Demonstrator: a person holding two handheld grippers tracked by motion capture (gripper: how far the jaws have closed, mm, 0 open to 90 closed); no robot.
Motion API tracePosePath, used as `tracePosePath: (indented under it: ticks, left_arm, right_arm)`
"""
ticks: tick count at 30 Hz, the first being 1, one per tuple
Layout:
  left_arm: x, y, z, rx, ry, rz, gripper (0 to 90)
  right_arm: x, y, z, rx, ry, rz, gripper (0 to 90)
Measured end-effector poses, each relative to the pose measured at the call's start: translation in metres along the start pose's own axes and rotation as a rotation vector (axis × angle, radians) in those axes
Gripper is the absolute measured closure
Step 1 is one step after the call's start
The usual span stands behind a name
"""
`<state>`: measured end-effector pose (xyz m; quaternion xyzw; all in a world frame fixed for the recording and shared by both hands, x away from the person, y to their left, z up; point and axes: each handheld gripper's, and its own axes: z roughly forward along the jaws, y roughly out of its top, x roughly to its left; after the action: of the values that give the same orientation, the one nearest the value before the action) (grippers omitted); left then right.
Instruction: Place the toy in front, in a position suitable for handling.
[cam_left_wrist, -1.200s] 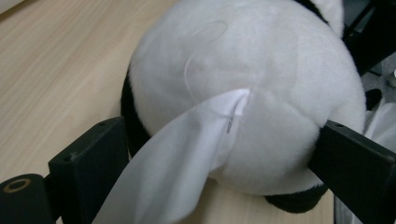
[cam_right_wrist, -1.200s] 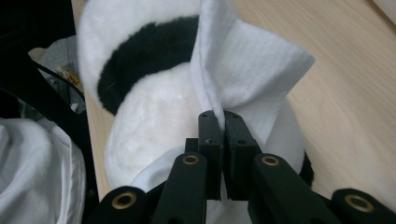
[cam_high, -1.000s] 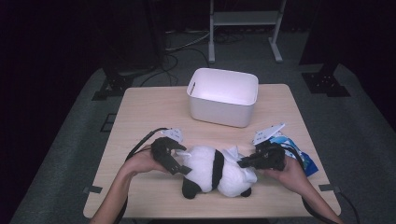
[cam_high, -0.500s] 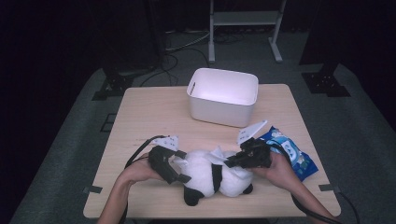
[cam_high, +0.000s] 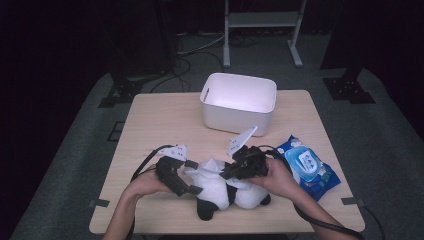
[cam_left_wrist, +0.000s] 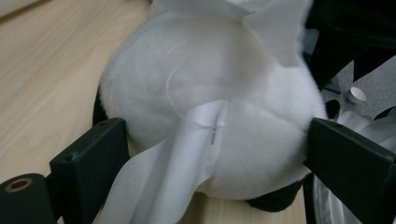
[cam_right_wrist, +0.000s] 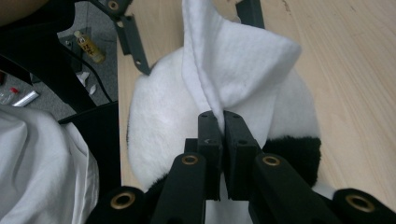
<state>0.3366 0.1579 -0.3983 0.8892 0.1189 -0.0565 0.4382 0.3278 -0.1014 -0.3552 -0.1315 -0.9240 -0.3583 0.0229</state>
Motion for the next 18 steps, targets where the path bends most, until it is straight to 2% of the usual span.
tracePosePath:
  ticks: [1,2,4,7,9,10,12,15,18]
  left_arm:
    - [0.000,0.000,0.000,0.000,0.000,0.000,5.8]
    - [-0.003,0.004,0.000,-0.006,0.002,0.018,5.8]
    - [-0.006,0.006,0.004,0.018,0.022,0.027,5.8]
    - [-0.006,0.006,0.006,0.029,0.030,0.020,5.8]
    - [-0.004,0.005,0.006,0.041,0.032,0.015,5.9]
    - [-0.004,0.005,0.006,0.041,0.032,0.015,5.9]
    - [-0.003,0.003,0.007,0.035,0.027,0.007,5.9]
    - [-0.004,0.003,0.007,0.036,0.028,0.007,5.9]
    - [-0.004,0.003,0.007,0.037,0.029,0.003,5.9]
  right_arm:
    - [0.000,0.000,0.000,0.000,0.000,0.000,85.7]
    - [-0.001,-0.003,-0.003,-0.001,-0.008,0.009,85.6]
    - [-0.001,-0.006,-0.006,-0.003,-0.016,0.011,85.4]
    - [-0.001,-0.011,-0.009,0.003,-0.021,0.022,84.9]
    - [-0.003,-0.024,-0.015,0.005,-0.031,0.039,85.0]
    - [-0.003,-0.024,-0.015,0.005,-0.031,0.039,85.0]
    - [-0.003,-0.039,-0.024,-0.019,-0.038,0.065,85.1]
    - [-0.001,-0.049,-0.030,-0.035,-0.046,0.085,85.1]
    - [-0.001,-0.067,-0.041,-0.054,-0.062,0.118,85.3]
